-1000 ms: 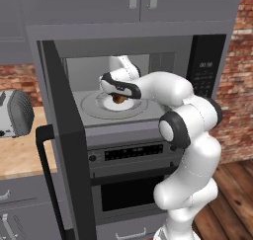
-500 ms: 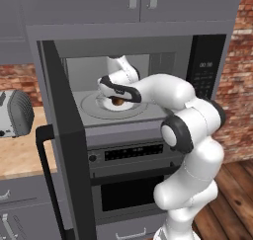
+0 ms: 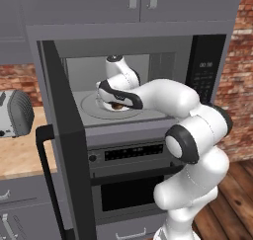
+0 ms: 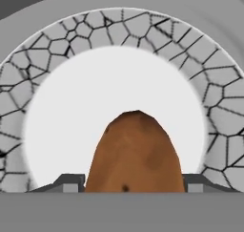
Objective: Retrieve the reheated potato from the microwave, then place the potato, cheese, and condiment on the cutting board.
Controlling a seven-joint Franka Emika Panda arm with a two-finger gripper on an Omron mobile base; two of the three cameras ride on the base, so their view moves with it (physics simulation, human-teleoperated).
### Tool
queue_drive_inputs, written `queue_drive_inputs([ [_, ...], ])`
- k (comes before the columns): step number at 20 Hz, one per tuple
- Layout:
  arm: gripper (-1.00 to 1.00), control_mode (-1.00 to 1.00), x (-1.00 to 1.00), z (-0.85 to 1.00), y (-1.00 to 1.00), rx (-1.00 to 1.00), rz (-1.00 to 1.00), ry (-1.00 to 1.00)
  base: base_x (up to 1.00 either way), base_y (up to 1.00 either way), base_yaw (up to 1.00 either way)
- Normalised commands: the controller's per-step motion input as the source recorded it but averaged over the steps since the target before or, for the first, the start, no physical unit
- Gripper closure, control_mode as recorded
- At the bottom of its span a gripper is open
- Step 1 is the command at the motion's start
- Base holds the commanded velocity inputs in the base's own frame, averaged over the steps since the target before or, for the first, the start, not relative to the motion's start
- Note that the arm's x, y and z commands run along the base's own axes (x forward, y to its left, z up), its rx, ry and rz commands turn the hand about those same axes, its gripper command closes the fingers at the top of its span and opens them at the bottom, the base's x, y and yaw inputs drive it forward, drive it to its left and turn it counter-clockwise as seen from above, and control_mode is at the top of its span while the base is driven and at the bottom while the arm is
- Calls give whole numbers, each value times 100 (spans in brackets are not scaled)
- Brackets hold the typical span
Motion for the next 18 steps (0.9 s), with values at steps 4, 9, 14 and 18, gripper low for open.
queue_drive_inputs([
  [4,100,-100,-43,0,1,0,0,-4,0,0,0],
  [9,100,-100,-41,0,2,0,0,-6,0,0,0],
  [14,100,-100,-40,4,2,0,0,-11,0,0,0],
  [18,100,-100,-43,11,1,0,0,-12,0,0,0],
])
